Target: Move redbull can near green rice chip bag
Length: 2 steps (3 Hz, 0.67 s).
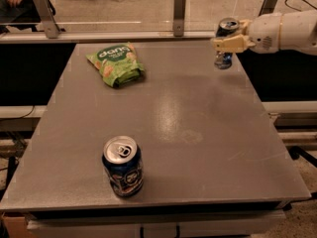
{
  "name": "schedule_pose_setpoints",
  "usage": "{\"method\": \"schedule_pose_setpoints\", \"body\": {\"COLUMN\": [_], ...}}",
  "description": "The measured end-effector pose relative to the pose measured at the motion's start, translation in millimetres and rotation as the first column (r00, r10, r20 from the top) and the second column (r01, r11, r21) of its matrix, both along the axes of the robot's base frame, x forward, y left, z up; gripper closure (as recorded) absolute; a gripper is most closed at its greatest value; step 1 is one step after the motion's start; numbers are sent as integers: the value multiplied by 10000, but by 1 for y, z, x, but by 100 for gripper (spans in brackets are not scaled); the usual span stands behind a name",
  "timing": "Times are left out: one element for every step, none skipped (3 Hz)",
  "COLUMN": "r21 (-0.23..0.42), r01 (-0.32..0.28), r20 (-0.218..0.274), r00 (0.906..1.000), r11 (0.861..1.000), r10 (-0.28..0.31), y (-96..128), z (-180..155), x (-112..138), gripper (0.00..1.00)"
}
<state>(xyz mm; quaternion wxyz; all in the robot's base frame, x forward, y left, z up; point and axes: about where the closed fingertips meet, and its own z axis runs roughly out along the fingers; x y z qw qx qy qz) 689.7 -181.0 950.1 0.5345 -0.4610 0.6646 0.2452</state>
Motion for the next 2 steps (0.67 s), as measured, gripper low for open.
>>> {"method": "schedule_pose_setpoints", "body": {"r21": [118,384], "r01": [-724,-1479], "r20": [131,342], "r00": [9973,9886], "r11": [9973,9882], "r10": [722,1467], "y": [45,95], "z": [-4,0], "x": [8,10], "gripper": [100,100]}}
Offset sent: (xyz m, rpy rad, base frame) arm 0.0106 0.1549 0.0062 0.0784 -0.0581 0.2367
